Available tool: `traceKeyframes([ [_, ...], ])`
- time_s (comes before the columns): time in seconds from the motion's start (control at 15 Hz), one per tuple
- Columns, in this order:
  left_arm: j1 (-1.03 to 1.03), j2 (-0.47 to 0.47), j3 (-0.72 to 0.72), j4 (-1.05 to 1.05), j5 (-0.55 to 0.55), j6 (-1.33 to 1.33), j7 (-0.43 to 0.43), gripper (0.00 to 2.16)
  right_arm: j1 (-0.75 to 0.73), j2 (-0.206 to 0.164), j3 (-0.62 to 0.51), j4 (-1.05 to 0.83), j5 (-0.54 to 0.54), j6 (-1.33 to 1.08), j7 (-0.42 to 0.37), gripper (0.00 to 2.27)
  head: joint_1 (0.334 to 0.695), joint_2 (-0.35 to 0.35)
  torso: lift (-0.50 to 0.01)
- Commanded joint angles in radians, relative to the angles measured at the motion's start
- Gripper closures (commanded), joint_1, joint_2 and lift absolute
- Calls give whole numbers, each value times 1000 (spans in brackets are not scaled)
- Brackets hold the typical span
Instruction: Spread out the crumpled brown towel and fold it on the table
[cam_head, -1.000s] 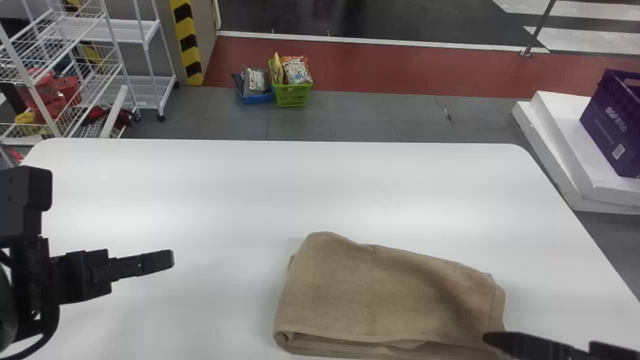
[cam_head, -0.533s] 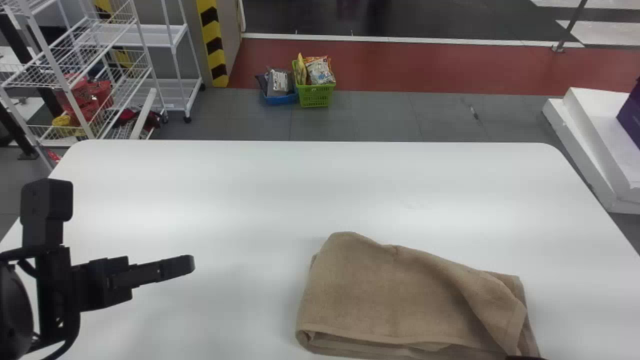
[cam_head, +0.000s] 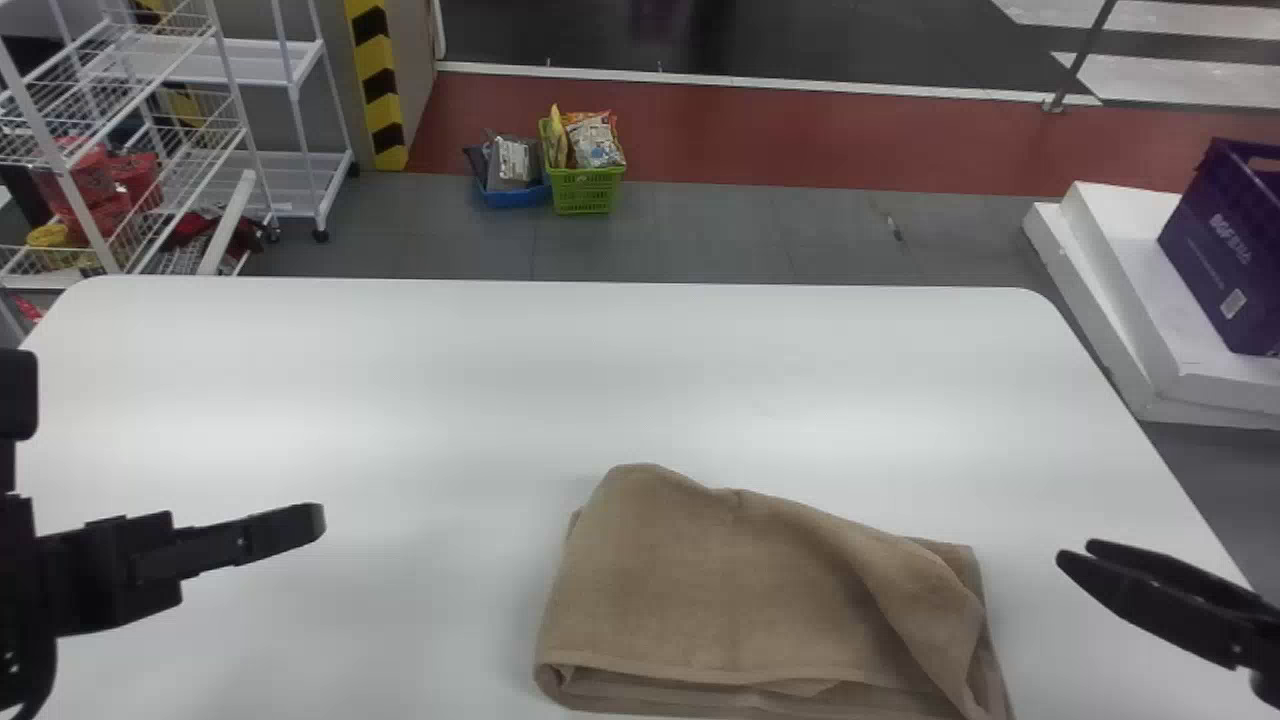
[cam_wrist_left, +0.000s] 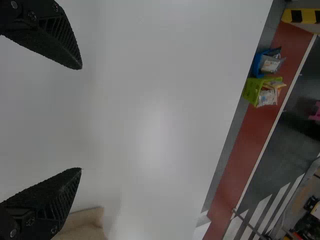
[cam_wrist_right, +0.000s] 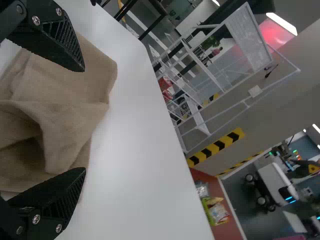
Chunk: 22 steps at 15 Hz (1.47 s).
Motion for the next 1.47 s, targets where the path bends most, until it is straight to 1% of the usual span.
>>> traceKeyframes([
  [0.0,9,-6,-8,-4,-1,4,1,90,-18,-18,11,68,73,-198,44,151,695,-143,-127],
  [0.13,10,-6,0,-4,-3,4,-2,90,-18,-65,14,144,94,-403,94,248,695,-162,-127],
  [0.2,10,-6,3,-4,-3,4,-5,87,-19,-90,12,175,96,-456,97,248,695,-176,-127],
  [0.33,10,-6,6,-10,-3,4,-5,87,-10,-99,-1,232,106,-588,97,248,695,-193,-127],
  [0.47,9,-6,11,-12,-1,4,-8,87,34,-120,29,305,117,-851,97,248,695,-211,-127],
  [0.6,6,-6,11,-10,-3,4,-8,87,65,-123,77,344,145,-1008,97,248,695,-218,-127],
  [0.73,6,-6,12,-10,-1,4,-11,87,79,-125,131,398,192,-1183,97,248,695,-203,-127],
  [0.8,6,-6,18,-10,-1,4,-13,87,79,-125,146,421,198,-1244,97,248,695,-191,-127],
  [0.93,7,-6,27,-10,0,4,-19,87,77,-127,184,442,246,-1342,97,248,695,-156,-127],
  [1.2,7,-6,44,-10,-1,4,-29,87,48,-130,238,467,339,-1428,97,252,695,-103,-127],
  [1.27,7,-6,44,-10,-4,4,-29,87,33,-128,252,468,361,-1428,90,296,695,-93,-127],
  [1.33,7,-6,44,-12,-6,4,-29,87,14,-130,259,468,382,-1398,85,488,695,-85,-127],
  [1.4,7,-6,46,-12,-9,4,-29,87,-6,-131,272,463,412,-1318,90,782,695,-78,-127],
])
